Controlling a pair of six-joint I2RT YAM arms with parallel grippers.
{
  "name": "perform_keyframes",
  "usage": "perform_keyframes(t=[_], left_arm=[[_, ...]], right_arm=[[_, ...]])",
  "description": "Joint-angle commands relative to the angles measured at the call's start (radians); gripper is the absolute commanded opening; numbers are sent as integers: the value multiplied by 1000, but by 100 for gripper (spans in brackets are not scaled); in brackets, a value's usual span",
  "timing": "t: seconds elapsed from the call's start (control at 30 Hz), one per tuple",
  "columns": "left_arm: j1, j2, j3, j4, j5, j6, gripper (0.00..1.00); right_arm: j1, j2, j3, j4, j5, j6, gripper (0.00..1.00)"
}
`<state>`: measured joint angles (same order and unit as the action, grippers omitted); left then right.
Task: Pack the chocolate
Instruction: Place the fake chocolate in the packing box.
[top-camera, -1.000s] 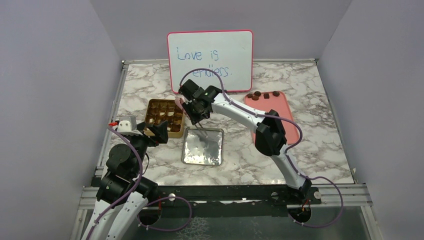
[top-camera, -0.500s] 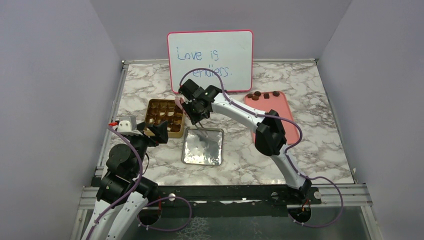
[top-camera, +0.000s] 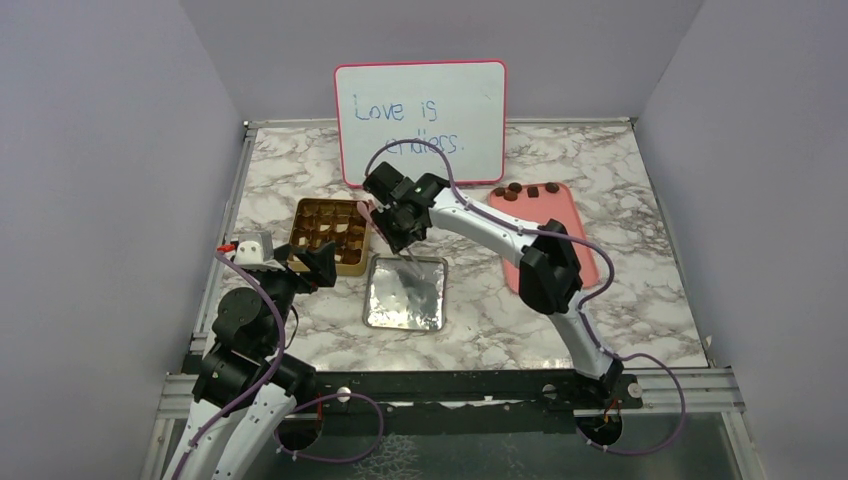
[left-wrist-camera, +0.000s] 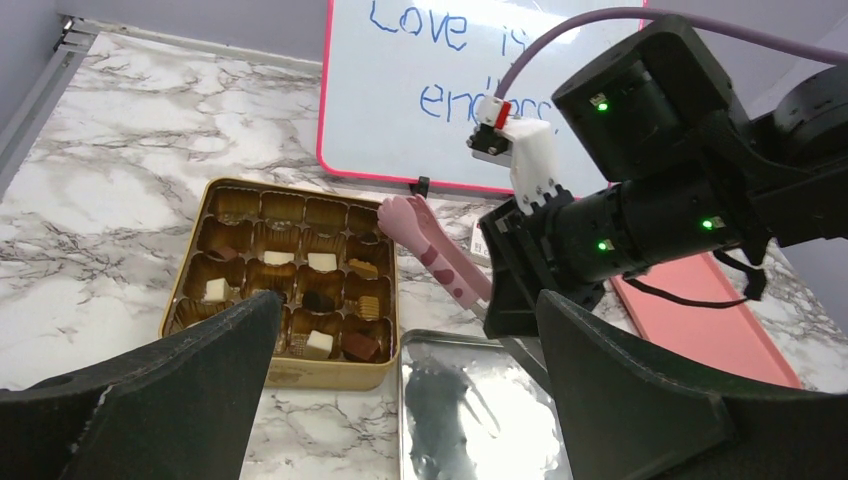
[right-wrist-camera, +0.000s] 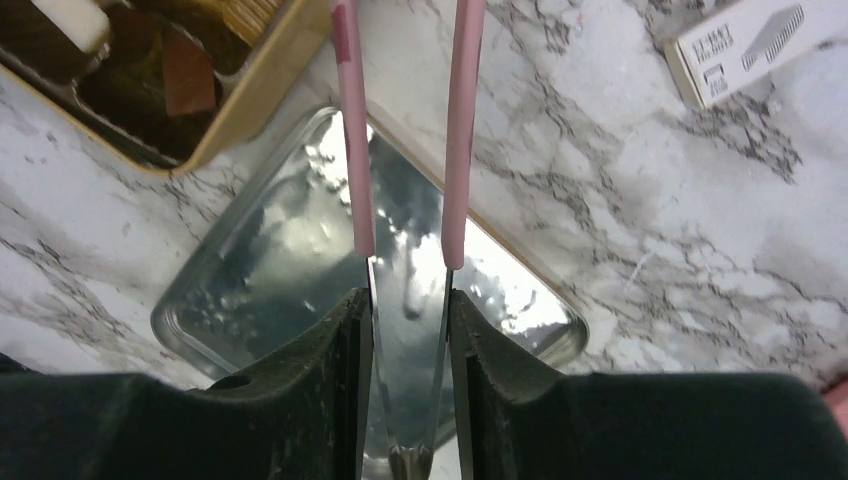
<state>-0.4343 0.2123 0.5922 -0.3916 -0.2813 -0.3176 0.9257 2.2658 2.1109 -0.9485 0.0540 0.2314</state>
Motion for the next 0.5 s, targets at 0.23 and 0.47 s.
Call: perform_keyframes(t=[0.23, 0.47], left_arm=[[-1, 60, 35, -2, 53, -46, 99], [-1, 185, 67, 15, 151, -161, 99]], right_arm=[[8, -369, -357, 53, 125, 15, 36], [9, -584, -546, 70, 141, 30, 36]])
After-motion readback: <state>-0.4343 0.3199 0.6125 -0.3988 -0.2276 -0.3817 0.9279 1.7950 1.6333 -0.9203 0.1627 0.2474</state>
